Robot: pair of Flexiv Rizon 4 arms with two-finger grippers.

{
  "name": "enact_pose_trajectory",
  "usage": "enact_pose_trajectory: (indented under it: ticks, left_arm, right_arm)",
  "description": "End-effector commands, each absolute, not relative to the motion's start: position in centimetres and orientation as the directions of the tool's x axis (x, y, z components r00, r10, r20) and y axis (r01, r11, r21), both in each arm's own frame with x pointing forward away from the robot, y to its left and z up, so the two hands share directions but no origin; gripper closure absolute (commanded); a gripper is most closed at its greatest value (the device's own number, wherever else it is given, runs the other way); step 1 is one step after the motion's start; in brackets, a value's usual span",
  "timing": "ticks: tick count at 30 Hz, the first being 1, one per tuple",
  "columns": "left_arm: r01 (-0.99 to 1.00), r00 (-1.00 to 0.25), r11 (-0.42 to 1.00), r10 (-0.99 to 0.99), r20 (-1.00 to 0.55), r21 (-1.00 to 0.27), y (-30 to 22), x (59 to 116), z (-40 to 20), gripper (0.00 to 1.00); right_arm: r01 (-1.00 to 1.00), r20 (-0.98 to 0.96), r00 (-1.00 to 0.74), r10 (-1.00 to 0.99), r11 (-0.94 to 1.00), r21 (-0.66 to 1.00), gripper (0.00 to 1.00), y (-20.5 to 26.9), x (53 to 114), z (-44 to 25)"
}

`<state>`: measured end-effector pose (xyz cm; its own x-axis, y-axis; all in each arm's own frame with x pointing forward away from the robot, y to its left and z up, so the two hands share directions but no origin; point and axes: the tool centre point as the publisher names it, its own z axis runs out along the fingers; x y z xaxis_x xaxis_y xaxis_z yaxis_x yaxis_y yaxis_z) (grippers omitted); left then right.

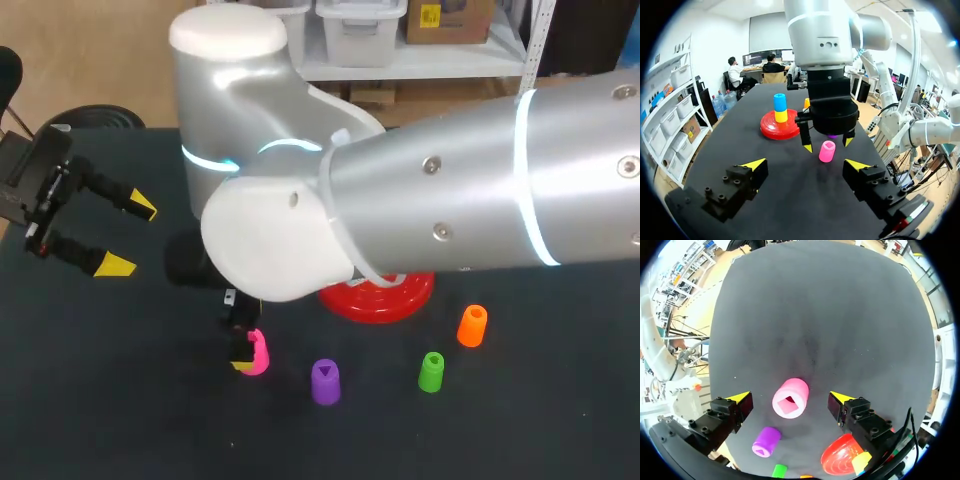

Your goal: Pick up and stack the cylinders on the red base in this order: pink,purple,orange,green

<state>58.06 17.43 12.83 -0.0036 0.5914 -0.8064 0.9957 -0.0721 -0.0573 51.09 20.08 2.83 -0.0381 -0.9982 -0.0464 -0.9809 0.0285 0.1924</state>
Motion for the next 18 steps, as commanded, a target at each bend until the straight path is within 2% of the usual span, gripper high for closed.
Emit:
enact_pose_trajectory:
  ticks: [1,18]
  left_arm:
    - [0.996,-0.001,-0.073,0.590,-0.807,-0.055,17.45,58.10,12.71,0.00]
    - [0.996,-0.001,-0.073,0.590,-0.807,-0.055,17.45,58.10,12.71,0.00]
  right_arm:
    - [-0.985,-0.040,-0.040,-0.998,0.033,0.168,0.00,20.03,50.68,2.41]
    - [-0.986,-0.040,-0.055,-0.998,0.048,0.160,0.00,19.89,50.88,1.43]
